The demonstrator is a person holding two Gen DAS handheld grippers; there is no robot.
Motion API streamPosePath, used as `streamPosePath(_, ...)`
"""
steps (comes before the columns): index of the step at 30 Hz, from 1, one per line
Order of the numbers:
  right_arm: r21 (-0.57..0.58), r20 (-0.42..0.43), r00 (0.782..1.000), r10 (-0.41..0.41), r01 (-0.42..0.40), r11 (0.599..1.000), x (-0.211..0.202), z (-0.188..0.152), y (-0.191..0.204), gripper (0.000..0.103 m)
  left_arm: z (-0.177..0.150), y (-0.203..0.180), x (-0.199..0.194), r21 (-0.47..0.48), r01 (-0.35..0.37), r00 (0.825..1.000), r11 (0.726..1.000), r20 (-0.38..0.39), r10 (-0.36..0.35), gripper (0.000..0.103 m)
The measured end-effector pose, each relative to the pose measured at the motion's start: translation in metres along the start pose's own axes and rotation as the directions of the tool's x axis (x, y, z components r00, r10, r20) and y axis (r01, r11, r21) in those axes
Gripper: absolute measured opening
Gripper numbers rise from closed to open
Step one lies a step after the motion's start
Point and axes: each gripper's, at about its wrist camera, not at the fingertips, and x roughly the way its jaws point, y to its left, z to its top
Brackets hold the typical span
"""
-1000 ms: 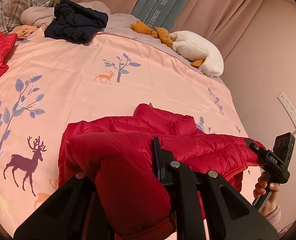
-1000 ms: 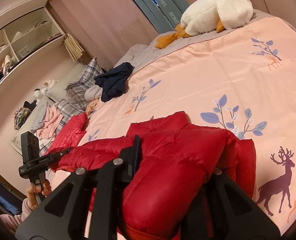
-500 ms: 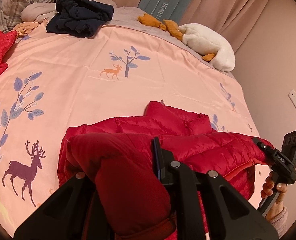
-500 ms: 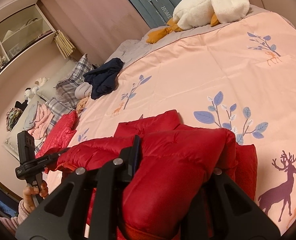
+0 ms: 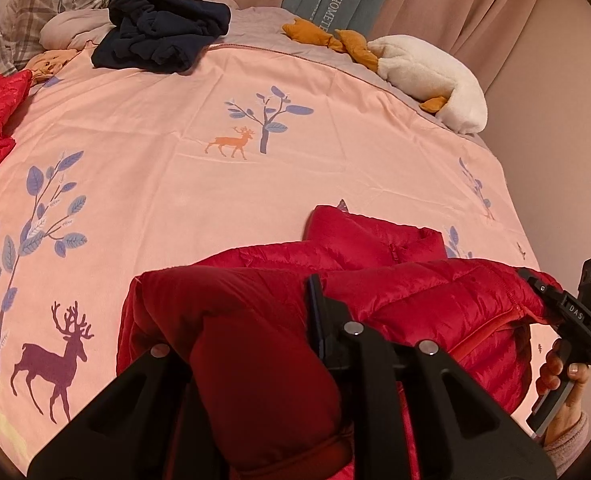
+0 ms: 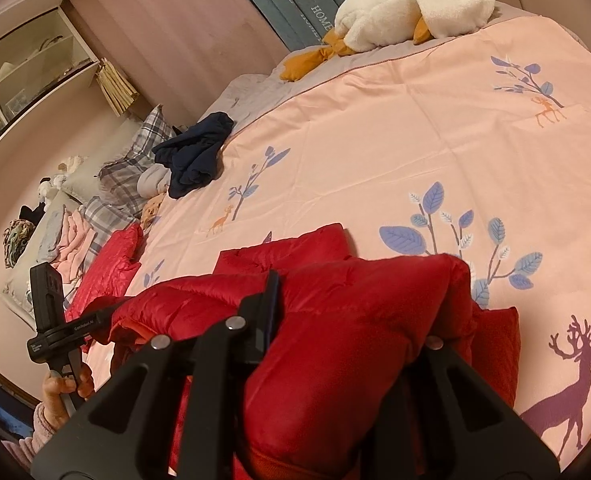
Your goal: Fold large clothes
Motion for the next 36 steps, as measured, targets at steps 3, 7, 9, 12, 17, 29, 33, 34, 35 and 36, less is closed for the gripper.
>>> streamPosePath(3, 0.005, -0.005, 1.000, -0.007, 0.007, 1.000, 0.005, 0.002, -0.002, 0.017, 0.001, 0.000, 0.004, 0.003, -0.008, 1.000, 1.000, -0.006, 0.008, 0.018)
streamPosePath(7, 0.009, -0.011, 1.000, -0.015, 0.015, 1.000, 0.011, 0.002, -0.003, 0.017, 0.004, 0.001, 0.010, 0.004, -0.018, 1.000, 1.000, -0.014, 0.018, 0.018)
streamPosePath(9, 0.011, -0.013, 1.000, -0.018, 0.018, 1.000, 0.013, 0.003, -0.004, 0.017, 0.005, 0.001, 0.012, 0.005, -0.022, 1.000, 1.000, -0.016, 0.022, 0.018)
streamPosePath(12, 0.012, -0.016, 1.000, -0.023, 0.023, 1.000, 0.016, 0.004, -0.004, 0.017, 0.007, 0.001, 0.016, 0.010, -0.031, 0.999, 0.999, -0.020, 0.031, 0.018)
streamPosePath(17, 0.011, -0.019, 0.999, -0.031, 0.031, 0.999, 0.019, 0.005, -0.005, 0.017, 0.008, 0.000, 0.020, 0.016, -0.038, 0.999, 0.999, -0.023, 0.039, 0.018)
streamPosePath(29, 0.011, -0.020, 0.999, -0.034, 0.034, 0.999, 0.022, 0.006, -0.006, 0.017, 0.010, -0.001, 0.026, 0.021, -0.049, 0.998, 0.999, -0.027, 0.050, 0.018)
streamPosePath(33, 0.011, -0.021, 0.999, -0.035, 0.035, 0.999, 0.022, 0.006, -0.007, 0.017, 0.010, -0.001, 0.027, 0.022, -0.051, 0.998, 0.998, -0.027, 0.052, 0.018)
streamPosePath(34, 0.011, -0.021, 0.999, -0.035, 0.035, 0.999, 0.023, 0.006, -0.007, 0.017, 0.011, -0.001, 0.027, 0.022, -0.052, 0.998, 0.998, -0.027, 0.053, 0.018)
streamPosePath(35, 0.011, -0.021, 0.999, -0.035, 0.035, 0.999, 0.023, 0.006, -0.007, 0.017, 0.011, -0.001, 0.028, 0.023, -0.053, 0.998, 0.998, -0.027, 0.053, 0.018)
streamPosePath(36, 0.011, -0.021, 0.999, -0.035, 0.035, 0.999, 0.023, 0.006, -0.007, 0.017, 0.011, -0.001, 0.028, 0.024, -0.054, 0.998, 0.998, -0.027, 0.055, 0.018)
